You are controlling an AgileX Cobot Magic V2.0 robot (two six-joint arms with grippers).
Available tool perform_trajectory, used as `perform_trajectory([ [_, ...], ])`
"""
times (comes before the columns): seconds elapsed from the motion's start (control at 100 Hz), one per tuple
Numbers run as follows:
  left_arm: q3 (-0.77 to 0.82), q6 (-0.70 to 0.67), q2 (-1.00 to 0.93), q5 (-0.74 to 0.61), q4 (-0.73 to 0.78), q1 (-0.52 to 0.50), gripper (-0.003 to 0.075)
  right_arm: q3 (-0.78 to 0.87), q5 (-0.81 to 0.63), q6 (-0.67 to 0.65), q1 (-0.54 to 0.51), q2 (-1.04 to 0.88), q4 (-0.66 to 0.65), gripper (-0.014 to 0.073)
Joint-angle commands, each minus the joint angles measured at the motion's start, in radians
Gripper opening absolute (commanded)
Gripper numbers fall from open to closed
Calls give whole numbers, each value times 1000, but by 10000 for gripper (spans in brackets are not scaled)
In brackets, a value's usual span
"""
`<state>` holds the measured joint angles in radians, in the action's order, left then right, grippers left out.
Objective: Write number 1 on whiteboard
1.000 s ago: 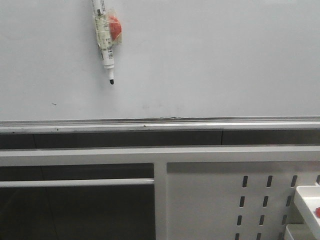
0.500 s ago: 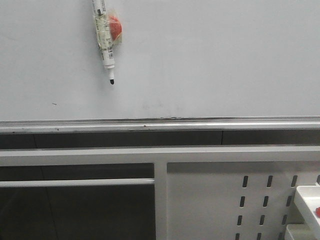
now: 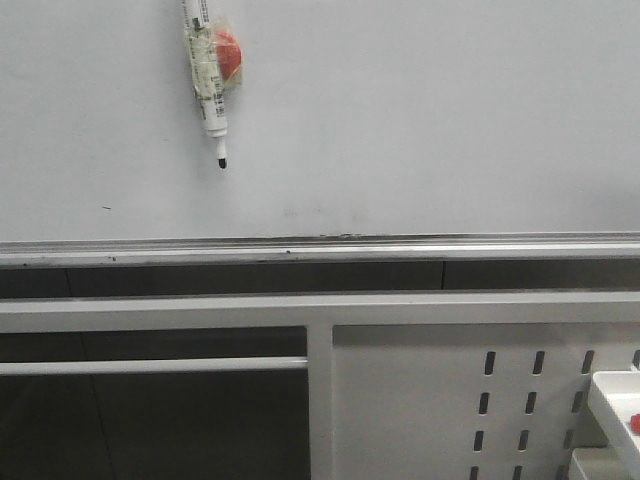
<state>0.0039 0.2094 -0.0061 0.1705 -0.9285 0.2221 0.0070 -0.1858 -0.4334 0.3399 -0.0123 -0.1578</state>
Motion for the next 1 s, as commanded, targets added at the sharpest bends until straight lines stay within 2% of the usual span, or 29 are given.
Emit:
perform_trajectory([
  [0.0, 0, -8, -19, -31, 5, -2, 27, -24, -49, -6, -2, -17, 53, -54],
  [0.08, -63, 30, -5, 29, 56, -2, 155, -100, 95, -6, -2, -17, 53, -46],
  [0.13, -112, 104, 16, 67, 64, -2, 279, -150, 186, -6, -2, -9, 53, -21],
  [0.18, -164, 185, 49, 95, 64, -2, 370, -197, 253, 2, -2, 6, 51, 23],
  [0.23, -217, 259, 98, 128, 66, -2, 412, -237, 293, 21, -2, 25, 51, 80],
  [0.32, -315, 385, 227, 222, 77, -2, 382, -296, 339, 73, -2, 73, 51, 188],
  [0.41, -394, 444, 386, 283, 133, -2, 347, -339, 397, 125, -2, 125, 51, 262],
  [0.53, -472, 452, 587, 275, 213, 0, 343, -362, 445, 152, -2, 193, 51, 288],
  [0.64, -534, 468, 734, 242, 201, 27, 343, -364, 445, 152, -2, 224, 51, 288],
  [0.76, -560, 470, 825, 135, 170, 132, 343, -364, 447, 153, -2, 231, 51, 288],
  [0.85, -562, 470, 868, 35, 170, 267, 343, -364, 451, 162, -2, 231, 50, 288],
  [0.92, -558, 468, 900, -87, 150, 386, 343, -364, 455, 162, -2, 231, 50, 288],
  [0.99, -547, 468, 934, -266, 97, 504, 343, -364, 455, 162, -2, 231, 50, 288],
])
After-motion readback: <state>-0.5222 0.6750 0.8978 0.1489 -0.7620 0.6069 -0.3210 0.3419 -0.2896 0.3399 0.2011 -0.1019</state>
